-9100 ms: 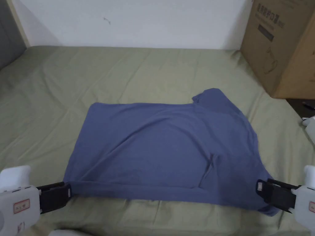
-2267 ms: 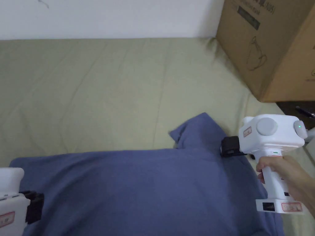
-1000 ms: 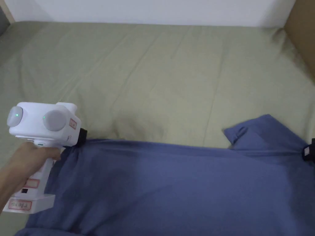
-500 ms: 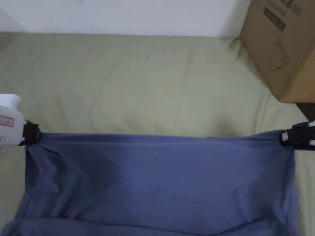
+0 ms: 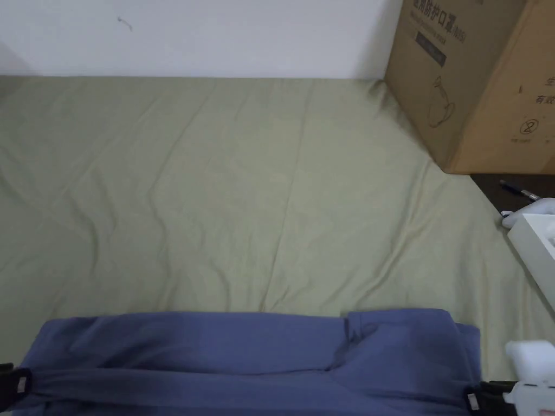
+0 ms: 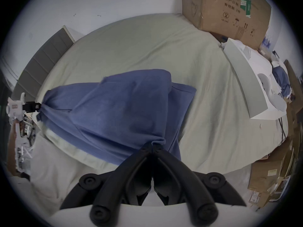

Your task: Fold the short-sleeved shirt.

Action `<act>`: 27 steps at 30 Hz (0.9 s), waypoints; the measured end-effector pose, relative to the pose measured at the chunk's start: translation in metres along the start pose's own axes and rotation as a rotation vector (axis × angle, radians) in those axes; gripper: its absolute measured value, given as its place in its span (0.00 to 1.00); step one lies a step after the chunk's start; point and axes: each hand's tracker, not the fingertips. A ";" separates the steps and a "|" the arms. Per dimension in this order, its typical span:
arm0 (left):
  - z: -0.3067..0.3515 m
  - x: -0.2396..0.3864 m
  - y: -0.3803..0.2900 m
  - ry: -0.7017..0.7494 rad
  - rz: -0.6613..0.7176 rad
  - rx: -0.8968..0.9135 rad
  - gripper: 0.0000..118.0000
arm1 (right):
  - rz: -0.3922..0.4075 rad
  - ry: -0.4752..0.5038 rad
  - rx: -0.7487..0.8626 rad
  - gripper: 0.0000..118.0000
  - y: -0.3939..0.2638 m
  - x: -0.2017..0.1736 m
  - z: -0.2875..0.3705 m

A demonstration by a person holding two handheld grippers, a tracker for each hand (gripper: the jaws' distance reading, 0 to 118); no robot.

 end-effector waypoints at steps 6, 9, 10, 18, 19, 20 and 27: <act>-0.003 -0.019 0.004 0.043 0.092 0.017 0.88 | -0.044 0.004 -0.026 0.95 -0.001 -0.008 0.000; 0.024 -0.027 0.005 -0.023 0.170 0.102 0.88 | -0.003 -0.039 0.075 0.85 0.007 -0.011 0.021; 0.031 -0.029 0.005 -0.047 0.189 0.106 0.88 | -0.020 -0.046 0.107 0.83 0.010 -0.014 0.028; 0.067 -0.006 -0.030 -0.190 0.167 0.135 0.11 | -0.053 -0.105 0.629 0.07 0.020 -0.109 0.086; 0.067 -0.004 -0.033 -0.187 0.162 0.123 0.08 | -0.055 -0.064 0.630 0.05 0.023 -0.119 0.083; 0.065 -0.002 -0.038 -0.197 0.147 0.109 0.06 | -0.053 -0.016 0.636 0.04 0.025 -0.130 0.081; 0.058 -0.023 -0.062 -0.235 0.232 0.098 0.00 | 0.030 0.051 0.634 0.00 0.032 -0.181 0.067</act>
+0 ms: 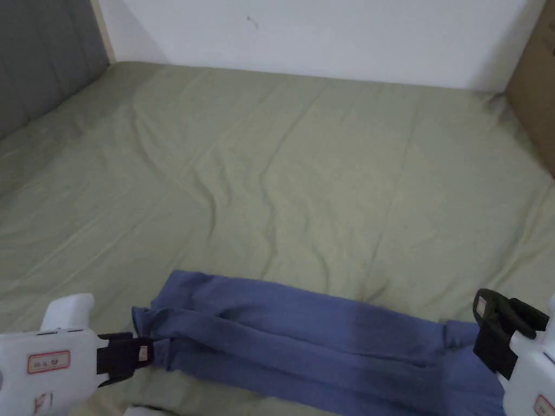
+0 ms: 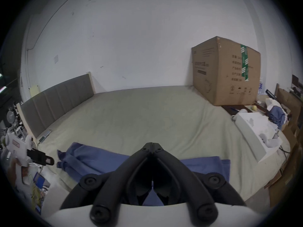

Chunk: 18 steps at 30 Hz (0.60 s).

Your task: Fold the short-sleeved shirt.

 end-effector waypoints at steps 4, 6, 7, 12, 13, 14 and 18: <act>0.004 -0.036 0.012 -0.117 0.130 0.026 0.47 | 0.030 0.043 -0.046 0.00 -0.005 -0.017 -0.008; -0.005 -0.048 0.021 -0.214 0.181 -0.019 0.99 | 0.041 0.054 -0.075 0.00 -0.009 -0.023 -0.011; -0.008 -0.056 0.025 -0.229 0.211 -0.027 1.00 | 0.033 0.061 -0.085 0.00 -0.010 -0.026 -0.012; -0.033 -0.076 0.050 -0.360 0.353 -0.041 1.00 | 0.045 0.088 -0.149 0.00 -0.017 -0.040 -0.018; -0.045 -0.089 0.055 -0.386 0.400 -0.044 1.00 | 0.047 0.094 -0.158 0.00 -0.018 -0.043 -0.019; -0.057 -0.099 0.060 -0.428 0.438 -0.065 1.00 | 0.049 0.109 -0.178 0.00 -0.018 -0.045 -0.020; -0.093 -0.101 0.067 -0.442 0.470 -0.128 1.00 | 0.077 0.118 -0.190 0.00 -0.018 -0.057 -0.022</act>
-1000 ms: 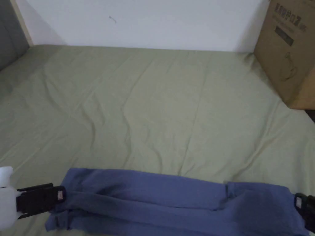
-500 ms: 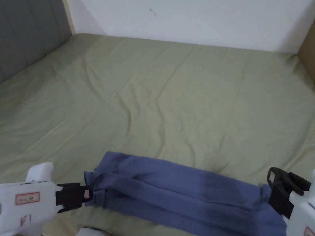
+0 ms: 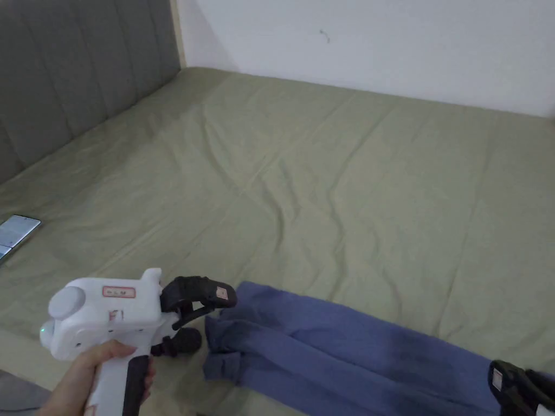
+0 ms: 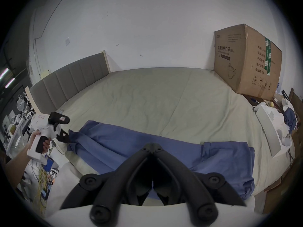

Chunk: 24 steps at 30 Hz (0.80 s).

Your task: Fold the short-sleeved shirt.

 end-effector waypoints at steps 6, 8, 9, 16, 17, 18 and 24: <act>-0.029 0.017 -0.003 -0.081 -0.040 -0.112 0.97 | 0.045 0.032 -0.045 0.00 0.001 -0.015 -0.013; -0.041 0.015 -0.006 -0.047 -0.020 -0.121 0.82 | 0.054 0.048 -0.057 0.00 0.000 -0.021 -0.018; -0.046 0.014 -0.008 0.007 -0.011 -0.122 0.54 | 0.058 0.056 -0.061 0.00 -0.001 -0.024 -0.019; -0.048 0.035 -0.028 0.094 -0.048 -0.117 0.08 | 0.151 0.088 -0.054 0.00 -0.004 -0.040 -0.013; -0.047 0.044 -0.031 0.116 -0.066 -0.111 0.08 | 0.155 0.090 -0.055 0.00 -0.003 -0.040 -0.013; -0.046 0.053 -0.033 0.122 -0.073 -0.105 0.08 | 0.157 0.093 -0.057 0.00 -0.004 -0.038 -0.013; -0.033 0.069 -0.014 0.230 -0.205 -0.080 0.08 | 0.124 0.114 -0.061 0.00 -0.008 -0.025 -0.008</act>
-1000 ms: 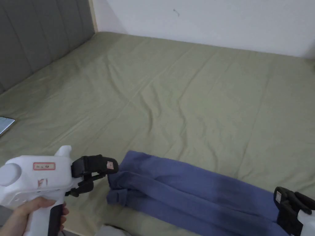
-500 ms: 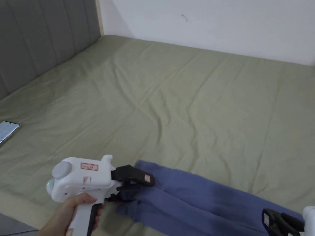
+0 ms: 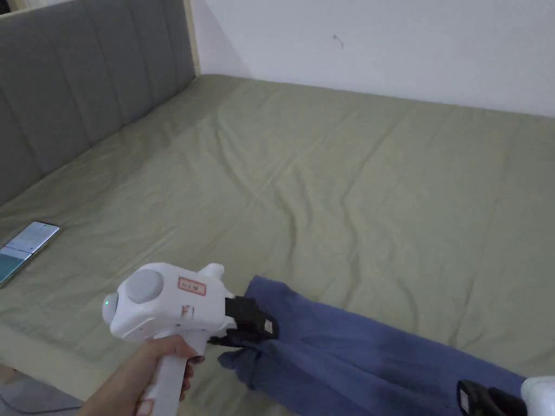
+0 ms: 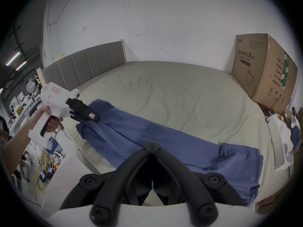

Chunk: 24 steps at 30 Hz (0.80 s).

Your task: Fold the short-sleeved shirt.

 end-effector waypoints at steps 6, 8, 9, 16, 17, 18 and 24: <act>0.025 0.071 -0.016 0.029 -0.091 0.048 0.08 | -0.047 -0.009 0.026 0.00 -0.007 0.018 0.013; 0.026 0.096 -0.020 0.018 -0.154 0.054 0.08 | -0.082 -0.015 0.036 0.00 -0.010 0.029 0.018; 0.025 0.111 -0.023 0.014 -0.172 0.054 0.08 | -0.097 -0.020 0.040 0.00 -0.012 0.034 0.020; -0.031 0.214 -0.063 -0.024 -0.327 -0.076 0.08 | -0.182 -0.099 0.083 0.00 -0.024 0.075 0.049; -0.047 0.223 -0.067 -0.025 -0.320 -0.087 0.08 | -0.195 -0.110 0.090 0.00 -0.027 0.081 0.053; -0.062 0.230 -0.070 -0.012 -0.337 -0.129 0.08 | -0.208 -0.122 0.094 0.00 -0.028 0.086 0.058; -0.162 0.258 -0.103 0.021 -0.394 -0.320 0.11 | -0.291 -0.192 0.106 0.00 -0.046 0.120 0.082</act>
